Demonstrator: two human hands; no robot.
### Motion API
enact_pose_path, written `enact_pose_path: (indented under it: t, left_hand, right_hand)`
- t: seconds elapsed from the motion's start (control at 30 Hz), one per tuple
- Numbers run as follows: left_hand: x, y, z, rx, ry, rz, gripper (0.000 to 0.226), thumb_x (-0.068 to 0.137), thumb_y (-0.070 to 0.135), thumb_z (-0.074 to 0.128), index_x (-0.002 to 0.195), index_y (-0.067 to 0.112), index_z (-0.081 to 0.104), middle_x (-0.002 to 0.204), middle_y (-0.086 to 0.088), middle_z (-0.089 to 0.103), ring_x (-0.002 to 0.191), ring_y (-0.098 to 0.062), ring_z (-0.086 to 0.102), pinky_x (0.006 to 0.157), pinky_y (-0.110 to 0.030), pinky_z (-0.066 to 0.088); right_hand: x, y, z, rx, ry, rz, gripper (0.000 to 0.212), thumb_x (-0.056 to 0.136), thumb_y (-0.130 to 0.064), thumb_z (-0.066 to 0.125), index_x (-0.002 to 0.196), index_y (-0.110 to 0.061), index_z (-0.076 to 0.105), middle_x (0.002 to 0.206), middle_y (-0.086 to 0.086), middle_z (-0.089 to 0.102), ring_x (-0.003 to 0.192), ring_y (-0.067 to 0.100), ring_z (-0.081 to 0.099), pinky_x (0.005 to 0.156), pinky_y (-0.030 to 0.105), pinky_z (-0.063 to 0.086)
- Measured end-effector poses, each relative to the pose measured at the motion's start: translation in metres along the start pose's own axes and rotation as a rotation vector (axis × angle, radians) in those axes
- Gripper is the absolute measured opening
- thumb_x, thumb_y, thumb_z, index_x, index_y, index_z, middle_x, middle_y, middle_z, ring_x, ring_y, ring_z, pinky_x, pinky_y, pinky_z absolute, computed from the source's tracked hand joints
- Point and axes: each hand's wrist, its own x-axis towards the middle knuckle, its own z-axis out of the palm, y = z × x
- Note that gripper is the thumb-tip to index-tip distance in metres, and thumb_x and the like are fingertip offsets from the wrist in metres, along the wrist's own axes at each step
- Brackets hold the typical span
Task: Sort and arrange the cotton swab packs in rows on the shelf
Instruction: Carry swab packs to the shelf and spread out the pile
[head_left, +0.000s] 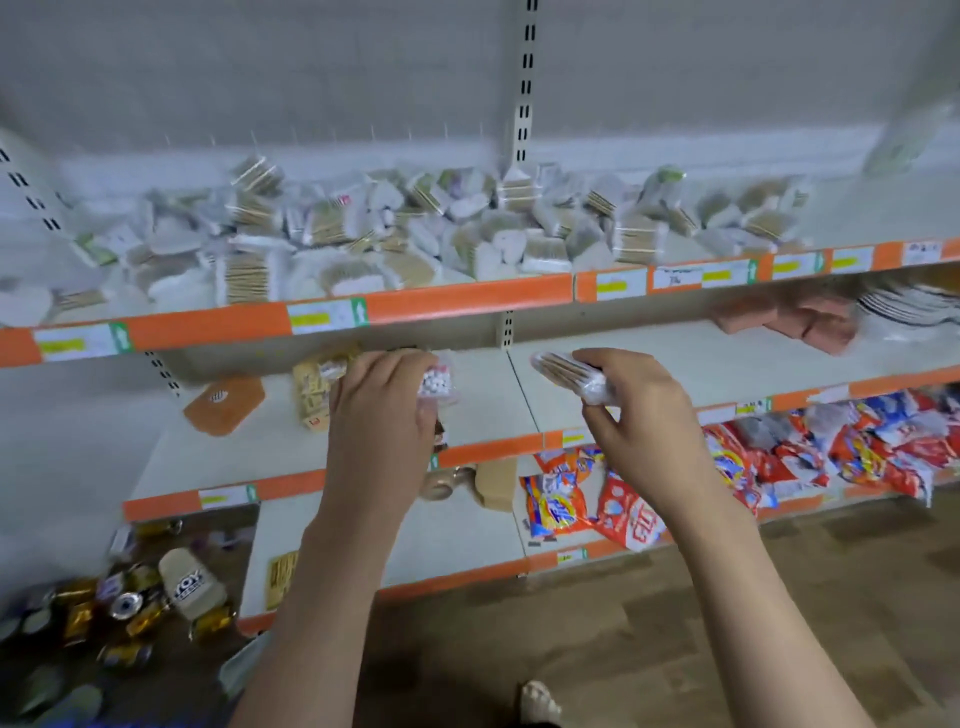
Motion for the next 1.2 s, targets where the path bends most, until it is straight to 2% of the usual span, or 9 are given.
enact_pose_path:
  t: [0.1,0.27,0.4,0.6,0.87,1.03,1.13,1.2]
  left_hand:
    - [0.048,0.001,0.021,0.036,0.018,-0.045,0.037,0.080,0.002,0.062,0.116,0.012,0.060,0.118,-0.004,0.061,0.117,-0.026,0.046,0.100,-0.042,0.036]
    - [0.110,-0.003,0.049,0.117,0.058,-0.122,0.034,0.083,0.008,0.060,0.116,0.013,0.059,0.117,-0.004,0.061,0.116,-0.025,0.045,0.096,-0.037,0.033]
    - [0.151,-0.009,0.064,0.132,0.082,-0.138,0.032,0.084,0.006,0.059,0.116,0.010,0.060,0.114,-0.006,0.062,0.113,-0.027,0.046,0.091,-0.034,0.033]
    - [0.212,-0.029,0.081,0.116,0.134,-0.177,0.040,0.083,0.004,0.059,0.122,0.006,0.056,0.118,-0.010,0.060,0.116,-0.030,0.044,0.095,-0.039,0.034]
    - [0.277,-0.066,0.105,0.145,0.079,-0.219,0.037,0.084,0.005,0.058,0.122,0.005,0.057,0.121,-0.014,0.059,0.118,-0.033,0.044,0.099,-0.044,0.035]
    - [0.302,-0.079,0.121,0.132,0.045,-0.230,0.037,0.082,0.004,0.060,0.119,0.004,0.058,0.120,-0.014,0.059,0.116,-0.033,0.044,0.096,-0.041,0.033]
    - [0.310,-0.085,0.128,0.136,-0.008,-0.241,0.043,0.079,0.010,0.067,0.120,0.004,0.057,0.123,-0.013,0.056,0.117,-0.033,0.042,0.098,-0.039,0.033]
    - [0.311,-0.089,0.131,0.141,-0.047,-0.235,0.049,0.077,0.024,0.073,0.119,0.005,0.057,0.121,-0.012,0.056,0.115,-0.031,0.042,0.098,-0.036,0.033]
  right_hand:
    - [0.057,0.027,0.009,0.012,-0.014,-0.057,0.036,0.077,0.002,0.060,0.110,-0.009,0.064,0.098,0.011,0.067,0.090,0.031,0.058,0.069,0.020,0.030]
    - [0.135,0.055,0.034,0.055,-0.051,-0.155,0.041,0.073,0.007,0.062,0.112,-0.004,0.062,0.105,0.014,0.066,0.097,0.033,0.059,0.081,0.026,0.036]
    - [0.186,0.066,0.054,0.048,-0.090,-0.203,0.045,0.074,0.005,0.060,0.117,-0.006,0.060,0.110,0.013,0.064,0.101,0.032,0.057,0.083,0.031,0.040]
    - [0.254,0.083,0.079,0.026,-0.099,-0.231,0.049,0.071,0.006,0.057,0.118,-0.007,0.058,0.110,0.015,0.063,0.098,0.032,0.055,0.083,0.033,0.040]
    - [0.316,0.101,0.105,-0.031,-0.113,-0.174,0.052,0.073,0.007,0.058,0.122,-0.011,0.058,0.120,0.011,0.061,0.107,0.029,0.055,0.089,0.035,0.044]
    - [0.334,0.104,0.124,-0.046,-0.141,-0.101,0.051,0.075,0.006,0.058,0.123,-0.011,0.058,0.117,0.011,0.062,0.107,0.029,0.054,0.085,0.033,0.044]
    - [0.341,0.106,0.133,-0.096,-0.220,-0.063,0.049,0.080,-0.004,0.059,0.128,-0.012,0.052,0.125,0.009,0.057,0.111,0.029,0.051,0.088,0.031,0.041]
    - [0.342,0.107,0.136,-0.121,-0.301,-0.042,0.049,0.085,-0.026,0.062,0.131,-0.013,0.048,0.128,0.009,0.054,0.115,0.029,0.048,0.091,0.032,0.039]
